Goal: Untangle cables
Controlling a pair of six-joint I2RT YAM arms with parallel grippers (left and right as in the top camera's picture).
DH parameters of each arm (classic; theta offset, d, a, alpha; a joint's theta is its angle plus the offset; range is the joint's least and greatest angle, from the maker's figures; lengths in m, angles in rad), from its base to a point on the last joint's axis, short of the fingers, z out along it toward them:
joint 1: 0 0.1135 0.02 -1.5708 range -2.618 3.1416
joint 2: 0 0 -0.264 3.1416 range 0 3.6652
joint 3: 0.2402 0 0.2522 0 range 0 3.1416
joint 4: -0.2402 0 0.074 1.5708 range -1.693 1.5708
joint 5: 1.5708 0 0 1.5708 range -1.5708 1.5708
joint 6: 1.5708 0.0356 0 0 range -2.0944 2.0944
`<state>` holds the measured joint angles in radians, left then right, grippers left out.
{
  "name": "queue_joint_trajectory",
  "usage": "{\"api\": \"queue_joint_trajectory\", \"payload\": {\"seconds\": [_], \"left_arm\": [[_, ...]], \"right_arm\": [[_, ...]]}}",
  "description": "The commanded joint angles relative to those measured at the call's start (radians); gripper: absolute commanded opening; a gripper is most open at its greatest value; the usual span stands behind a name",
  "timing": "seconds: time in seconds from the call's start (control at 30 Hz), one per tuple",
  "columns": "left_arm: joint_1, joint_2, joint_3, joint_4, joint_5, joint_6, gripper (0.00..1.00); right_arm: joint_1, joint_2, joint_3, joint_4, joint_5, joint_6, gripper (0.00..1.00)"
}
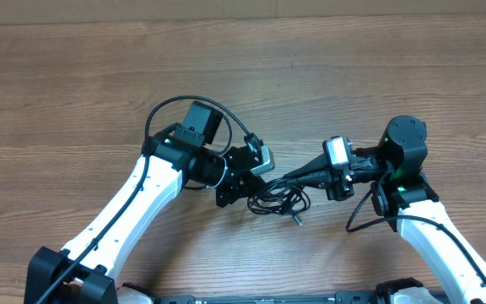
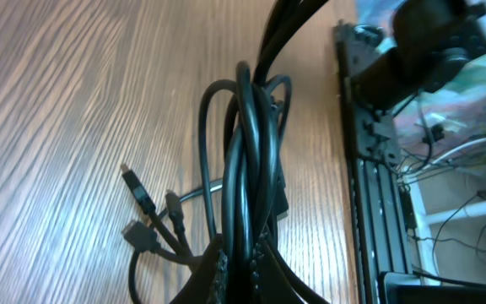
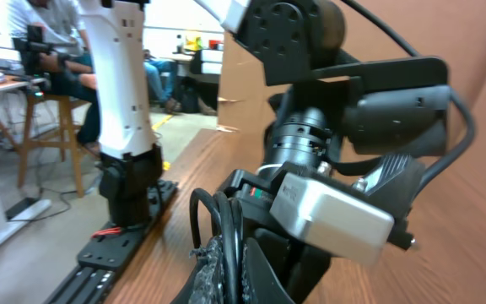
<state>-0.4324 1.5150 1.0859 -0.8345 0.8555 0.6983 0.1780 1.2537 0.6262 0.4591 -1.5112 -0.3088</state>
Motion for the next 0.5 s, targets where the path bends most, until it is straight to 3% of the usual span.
{"api": "queue_joint_trajectory", "payload": {"seconds": [0.0, 0.23, 0.47], "left_arm": [[-0.005, 0.008, -0.004, -0.006, -0.143, -0.136, 0.04], [-0.005, 0.008, -0.004, -0.008, -0.376, -0.399, 0.04], [0.0, 0.008, -0.004, -0.011, -0.4, -0.433, 0.04]], "right_arm": [[-0.01, -0.018, 0.016, 0.0, 0.05, -0.003, 0.04], [-0.037, -0.018, 0.016, -0.062, 0.195, -0.002, 0.04], [-0.071, -0.018, 0.016, -0.225, 0.404, -0.003, 0.04]]}}
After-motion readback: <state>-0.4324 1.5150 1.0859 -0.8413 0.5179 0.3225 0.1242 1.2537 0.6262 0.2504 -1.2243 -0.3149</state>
